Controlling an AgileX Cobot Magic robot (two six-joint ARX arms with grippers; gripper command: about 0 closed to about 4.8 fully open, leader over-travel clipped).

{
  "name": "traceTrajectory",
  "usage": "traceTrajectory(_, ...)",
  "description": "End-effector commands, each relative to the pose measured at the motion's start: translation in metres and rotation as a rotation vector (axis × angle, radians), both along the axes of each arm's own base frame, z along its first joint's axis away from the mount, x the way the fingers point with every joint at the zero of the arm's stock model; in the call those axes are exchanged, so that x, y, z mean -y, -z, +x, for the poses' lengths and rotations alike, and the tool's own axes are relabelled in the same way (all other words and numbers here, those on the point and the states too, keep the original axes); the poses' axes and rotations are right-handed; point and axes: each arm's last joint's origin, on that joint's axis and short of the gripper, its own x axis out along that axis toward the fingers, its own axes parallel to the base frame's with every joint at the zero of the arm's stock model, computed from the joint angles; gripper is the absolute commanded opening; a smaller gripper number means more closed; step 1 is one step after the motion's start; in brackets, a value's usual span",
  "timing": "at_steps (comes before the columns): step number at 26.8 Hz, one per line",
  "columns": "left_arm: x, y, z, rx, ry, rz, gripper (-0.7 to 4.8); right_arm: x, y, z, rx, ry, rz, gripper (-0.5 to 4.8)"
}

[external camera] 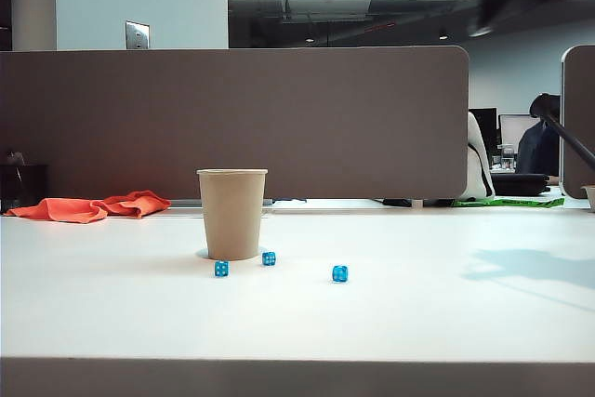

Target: Pick up the dice with a different color and drop it into the paper cup.

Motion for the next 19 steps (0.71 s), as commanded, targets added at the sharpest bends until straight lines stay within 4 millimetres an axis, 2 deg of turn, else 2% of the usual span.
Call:
traceTrajectory(1, -0.001, -0.005, 0.000, 0.040, -0.020, -0.014, -0.06, 0.018, 0.004, -0.030, 0.063, 0.040, 0.017, -0.01)
traceTrajectory(9, -0.001, -0.007, 0.000, 0.050, -0.020, -0.036, -0.06, 0.050, 0.027, -0.092, 0.136, 0.140, 0.032, -0.01)
traceTrajectory(19, -0.001, -0.007, 0.000, 0.049, -0.019, -0.038, -0.06, 0.065, 0.050, -0.146, 0.274, 0.205, 0.086, -0.01)
